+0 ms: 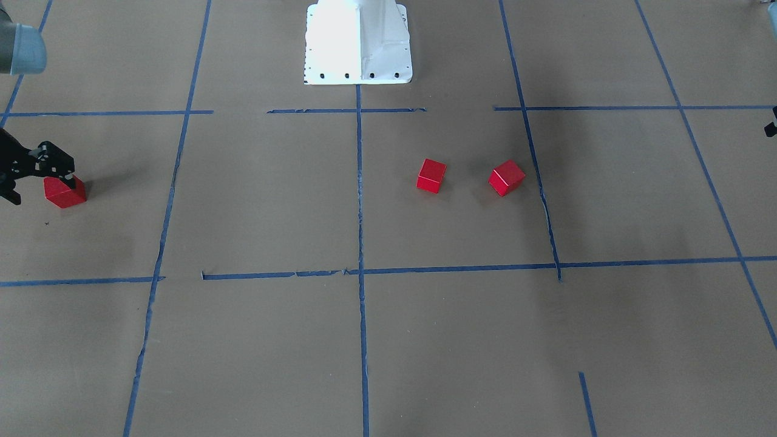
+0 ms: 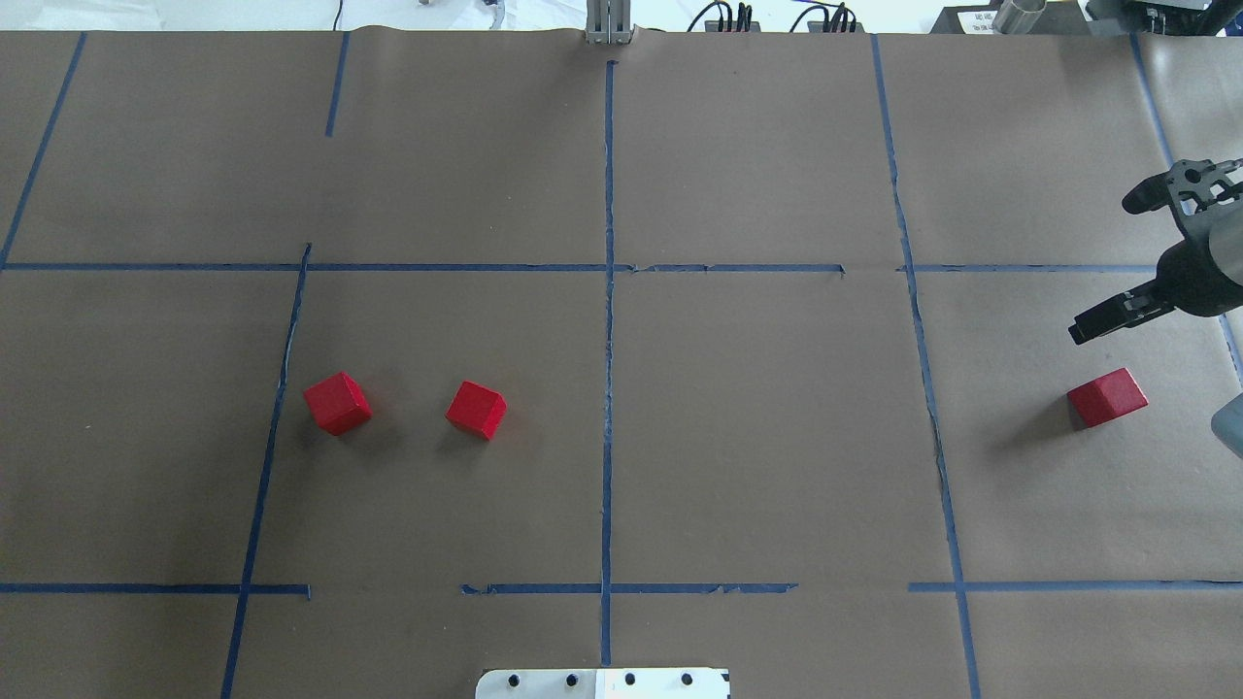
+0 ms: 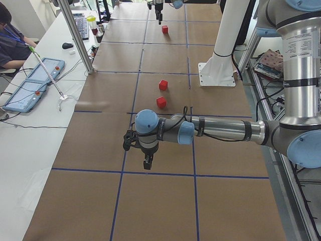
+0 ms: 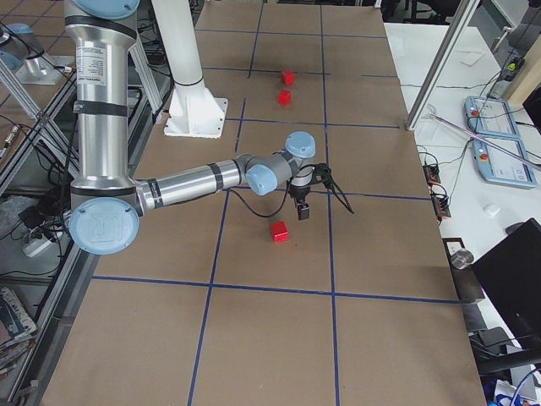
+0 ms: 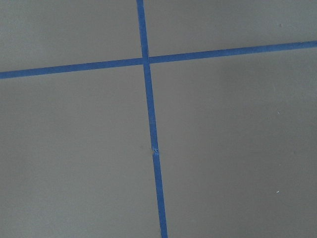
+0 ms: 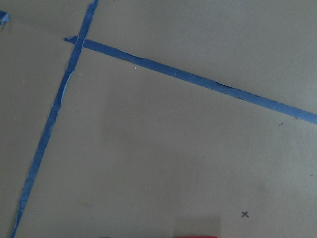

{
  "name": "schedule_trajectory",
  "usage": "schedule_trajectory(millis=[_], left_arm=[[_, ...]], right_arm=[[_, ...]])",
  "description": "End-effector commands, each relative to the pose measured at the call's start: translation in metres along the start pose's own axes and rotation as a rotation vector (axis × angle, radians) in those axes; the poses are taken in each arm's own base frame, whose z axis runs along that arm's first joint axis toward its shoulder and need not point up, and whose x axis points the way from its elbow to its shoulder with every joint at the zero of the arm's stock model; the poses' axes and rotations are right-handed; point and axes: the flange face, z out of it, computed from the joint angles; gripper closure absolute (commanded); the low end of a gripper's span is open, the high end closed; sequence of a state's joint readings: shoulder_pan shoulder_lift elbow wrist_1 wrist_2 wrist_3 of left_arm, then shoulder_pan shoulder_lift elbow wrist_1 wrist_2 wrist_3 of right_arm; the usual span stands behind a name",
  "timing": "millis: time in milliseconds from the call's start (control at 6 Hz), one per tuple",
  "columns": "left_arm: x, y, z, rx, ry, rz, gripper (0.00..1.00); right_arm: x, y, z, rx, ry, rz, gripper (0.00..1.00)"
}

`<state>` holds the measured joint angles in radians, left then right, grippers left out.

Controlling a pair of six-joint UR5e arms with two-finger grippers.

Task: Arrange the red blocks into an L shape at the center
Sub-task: 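Lower the right gripper onto the lone red cube and close it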

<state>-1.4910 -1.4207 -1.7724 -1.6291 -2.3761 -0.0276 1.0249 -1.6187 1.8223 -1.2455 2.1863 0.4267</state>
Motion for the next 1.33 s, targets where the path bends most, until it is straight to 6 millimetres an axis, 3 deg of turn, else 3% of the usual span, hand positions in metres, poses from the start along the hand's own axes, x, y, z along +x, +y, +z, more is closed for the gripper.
schedule_trajectory(millis=[0, 167, 500, 1000, 1167], left_arm=[[0.0, 0.0, 0.0, 0.0, 0.0, 0.001, 0.0], [0.001, -0.001, -0.001, 0.003, 0.0, 0.003, 0.0], [0.001, -0.001, -0.001, 0.003, 0.0, 0.003, 0.0], [0.005, -0.002, -0.004, 0.01, 0.0, 0.01, 0.0], [0.006, -0.003, -0.005, 0.012, 0.0, 0.013, 0.0]], right_arm=[[0.0, 0.017, 0.02, -0.02, 0.0, -0.009, 0.01], [0.003, 0.028, 0.036, -0.058, 0.007, -0.019, 0.01], [0.031, 0.051, 0.062, -0.127, 0.03, -0.075, 0.0], [0.038, 0.055, 0.076, -0.156, 0.035, -0.067, 0.01], [0.034, 0.053, 0.075, -0.153, 0.03, -0.067, 0.09]])
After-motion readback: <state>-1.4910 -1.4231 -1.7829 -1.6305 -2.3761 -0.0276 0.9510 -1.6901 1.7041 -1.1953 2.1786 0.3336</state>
